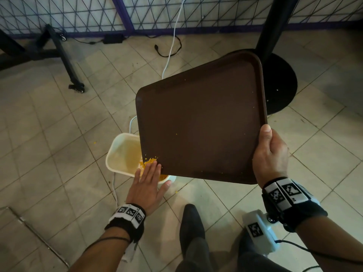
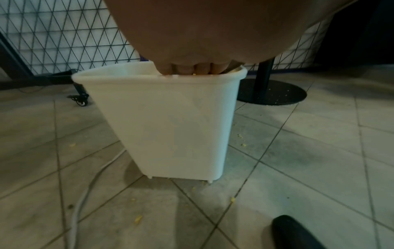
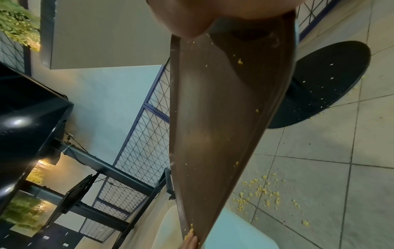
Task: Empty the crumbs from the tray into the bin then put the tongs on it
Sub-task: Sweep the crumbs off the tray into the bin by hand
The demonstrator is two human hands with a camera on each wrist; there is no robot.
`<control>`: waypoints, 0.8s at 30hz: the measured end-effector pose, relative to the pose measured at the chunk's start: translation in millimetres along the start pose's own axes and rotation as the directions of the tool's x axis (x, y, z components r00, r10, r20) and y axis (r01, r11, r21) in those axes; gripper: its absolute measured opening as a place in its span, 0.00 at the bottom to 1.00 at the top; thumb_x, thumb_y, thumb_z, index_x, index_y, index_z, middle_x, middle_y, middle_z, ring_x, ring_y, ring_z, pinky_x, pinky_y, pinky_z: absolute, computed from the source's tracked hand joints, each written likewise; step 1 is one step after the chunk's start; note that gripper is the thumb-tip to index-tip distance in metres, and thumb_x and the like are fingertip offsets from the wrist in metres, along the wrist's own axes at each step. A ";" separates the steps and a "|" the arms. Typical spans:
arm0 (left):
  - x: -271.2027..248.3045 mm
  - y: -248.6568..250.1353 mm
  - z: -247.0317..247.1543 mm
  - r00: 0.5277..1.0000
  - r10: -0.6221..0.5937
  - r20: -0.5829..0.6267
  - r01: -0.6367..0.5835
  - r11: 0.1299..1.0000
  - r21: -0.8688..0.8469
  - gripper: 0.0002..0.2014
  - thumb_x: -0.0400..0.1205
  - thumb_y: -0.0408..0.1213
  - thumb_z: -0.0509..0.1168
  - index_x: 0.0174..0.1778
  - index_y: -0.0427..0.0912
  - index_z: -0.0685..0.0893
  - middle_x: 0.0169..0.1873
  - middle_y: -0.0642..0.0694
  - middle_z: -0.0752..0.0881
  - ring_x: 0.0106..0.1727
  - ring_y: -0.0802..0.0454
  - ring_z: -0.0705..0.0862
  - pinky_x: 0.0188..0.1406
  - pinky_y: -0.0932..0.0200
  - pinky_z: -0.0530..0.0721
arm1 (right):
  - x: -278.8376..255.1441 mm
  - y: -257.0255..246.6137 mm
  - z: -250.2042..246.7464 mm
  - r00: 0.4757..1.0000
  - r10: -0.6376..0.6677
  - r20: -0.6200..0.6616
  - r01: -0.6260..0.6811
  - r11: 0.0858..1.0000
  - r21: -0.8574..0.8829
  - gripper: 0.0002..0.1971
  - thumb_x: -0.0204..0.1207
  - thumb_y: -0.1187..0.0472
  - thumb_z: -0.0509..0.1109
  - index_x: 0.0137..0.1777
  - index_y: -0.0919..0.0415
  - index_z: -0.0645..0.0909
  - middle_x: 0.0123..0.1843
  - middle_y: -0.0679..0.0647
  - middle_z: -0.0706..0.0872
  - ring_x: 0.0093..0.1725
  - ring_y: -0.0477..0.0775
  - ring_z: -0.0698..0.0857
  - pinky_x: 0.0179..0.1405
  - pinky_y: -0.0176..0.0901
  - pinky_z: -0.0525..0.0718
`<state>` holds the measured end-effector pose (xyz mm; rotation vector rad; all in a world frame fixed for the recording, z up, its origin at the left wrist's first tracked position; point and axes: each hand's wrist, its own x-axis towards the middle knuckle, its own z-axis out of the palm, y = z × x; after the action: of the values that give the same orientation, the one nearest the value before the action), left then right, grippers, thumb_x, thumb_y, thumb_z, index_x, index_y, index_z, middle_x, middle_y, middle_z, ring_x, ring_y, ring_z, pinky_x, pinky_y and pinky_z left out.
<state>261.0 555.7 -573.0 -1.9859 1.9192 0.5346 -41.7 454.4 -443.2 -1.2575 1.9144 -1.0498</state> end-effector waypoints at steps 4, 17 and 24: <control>0.3 -23.6 -13.5 1.000 -0.021 -0.004 0.021 0.999 0.038 0.40 0.82 0.66 0.25 0.87 0.48 0.47 0.87 0.49 0.45 0.87 0.50 0.40 0.85 0.43 0.41 | 1.5 1.0 -2.1 1.000 -0.015 -0.022 0.015 1.000 -0.007 0.28 0.88 0.45 0.48 0.45 0.68 0.78 0.36 0.62 0.82 0.36 0.63 0.80 0.38 0.59 0.81; 37.6 -13.0 -34.8 0.987 -0.124 -0.102 0.101 0.973 -0.206 0.39 0.83 0.66 0.32 0.87 0.45 0.44 0.87 0.46 0.46 0.87 0.47 0.46 0.85 0.43 0.47 | 0.3 -9.9 -6.8 0.999 -0.014 -0.033 0.014 1.000 0.012 0.27 0.89 0.47 0.50 0.41 0.69 0.76 0.31 0.53 0.75 0.32 0.55 0.74 0.35 0.59 0.78; 0.4 -2.4 -14.1 0.993 -0.040 -0.113 0.014 0.973 -0.229 0.39 0.84 0.65 0.32 0.86 0.46 0.55 0.86 0.47 0.56 0.87 0.52 0.50 0.85 0.48 0.50 | 0.7 -8.6 -8.6 1.000 -0.002 -0.030 0.002 1.000 -0.016 0.27 0.88 0.44 0.48 0.45 0.67 0.77 0.34 0.57 0.78 0.35 0.62 0.79 0.39 0.62 0.82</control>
<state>263.9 548.7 -560.9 -2.2277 1.9726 0.6730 -45.2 454.2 -431.6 -1.2593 1.9485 -1.0622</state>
